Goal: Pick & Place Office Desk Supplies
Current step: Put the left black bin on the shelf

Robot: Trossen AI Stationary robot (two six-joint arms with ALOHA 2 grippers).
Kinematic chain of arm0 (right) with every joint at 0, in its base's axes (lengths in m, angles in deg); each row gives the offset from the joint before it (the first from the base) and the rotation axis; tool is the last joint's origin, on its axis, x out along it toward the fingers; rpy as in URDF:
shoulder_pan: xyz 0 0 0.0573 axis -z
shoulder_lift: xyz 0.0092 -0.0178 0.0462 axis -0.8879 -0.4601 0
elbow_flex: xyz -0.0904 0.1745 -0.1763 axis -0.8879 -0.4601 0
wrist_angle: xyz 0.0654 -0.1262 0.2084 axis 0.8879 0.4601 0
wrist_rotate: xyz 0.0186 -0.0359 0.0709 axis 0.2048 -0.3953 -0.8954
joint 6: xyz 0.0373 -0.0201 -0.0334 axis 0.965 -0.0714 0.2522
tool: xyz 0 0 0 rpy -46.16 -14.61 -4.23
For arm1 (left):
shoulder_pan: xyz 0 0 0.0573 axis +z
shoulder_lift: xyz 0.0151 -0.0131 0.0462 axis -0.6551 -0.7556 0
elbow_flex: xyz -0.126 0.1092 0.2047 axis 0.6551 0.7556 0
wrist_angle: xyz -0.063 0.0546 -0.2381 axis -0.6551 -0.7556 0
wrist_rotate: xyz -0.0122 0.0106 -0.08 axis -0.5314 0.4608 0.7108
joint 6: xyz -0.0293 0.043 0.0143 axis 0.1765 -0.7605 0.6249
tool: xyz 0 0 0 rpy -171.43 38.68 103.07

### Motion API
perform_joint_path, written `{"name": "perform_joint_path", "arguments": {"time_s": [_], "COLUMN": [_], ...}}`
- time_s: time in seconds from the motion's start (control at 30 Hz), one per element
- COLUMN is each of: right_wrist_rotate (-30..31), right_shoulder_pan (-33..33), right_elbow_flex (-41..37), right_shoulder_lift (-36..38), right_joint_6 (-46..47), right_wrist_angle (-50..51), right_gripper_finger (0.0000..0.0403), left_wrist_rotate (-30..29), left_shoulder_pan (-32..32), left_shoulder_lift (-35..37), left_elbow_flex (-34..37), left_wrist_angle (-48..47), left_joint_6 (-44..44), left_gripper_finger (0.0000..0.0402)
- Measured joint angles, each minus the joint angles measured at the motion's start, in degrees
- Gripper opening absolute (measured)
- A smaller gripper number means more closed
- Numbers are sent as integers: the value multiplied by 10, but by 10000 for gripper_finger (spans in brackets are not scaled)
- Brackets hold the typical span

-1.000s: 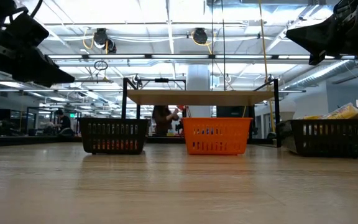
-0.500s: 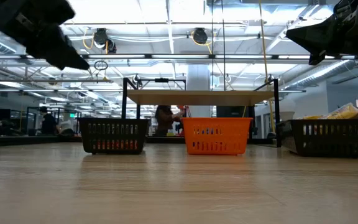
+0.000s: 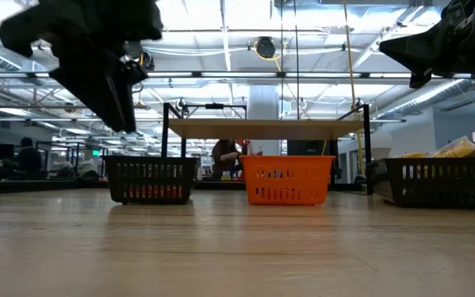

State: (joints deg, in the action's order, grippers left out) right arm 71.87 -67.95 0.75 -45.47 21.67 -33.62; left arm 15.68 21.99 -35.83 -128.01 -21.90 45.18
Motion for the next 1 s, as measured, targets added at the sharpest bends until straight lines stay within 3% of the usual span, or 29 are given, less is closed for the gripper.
{"name": "perform_joint_path", "arguments": {"time_s": [0.3,0.6,0.8,1.0], "right_wrist_rotate": [0,0,0,0], "right_shoulder_pan": [0,0,0,0], "right_elbow_flex": [0,1,1,0], "right_shoulder_lift": [0,-11,-20,-20], "right_joint_6": [0,0,0,0], "right_wrist_angle": [0,-1,-5,-6], "right_gripper_finger": [0,0,0,0], "left_wrist_rotate": [6,28,26,24], "left_shoulder_pan": [26,62,76,65], "left_shoulder_lift": [-81,-129,-136,-131], "left_elbow_flex": [-49,-50,-50,-50], "left_wrist_angle": [-2,-6,-2,-2], "left_joint_6": [-10,15,5,-15], "left_gripper_finger": [185,182,141,20]}}
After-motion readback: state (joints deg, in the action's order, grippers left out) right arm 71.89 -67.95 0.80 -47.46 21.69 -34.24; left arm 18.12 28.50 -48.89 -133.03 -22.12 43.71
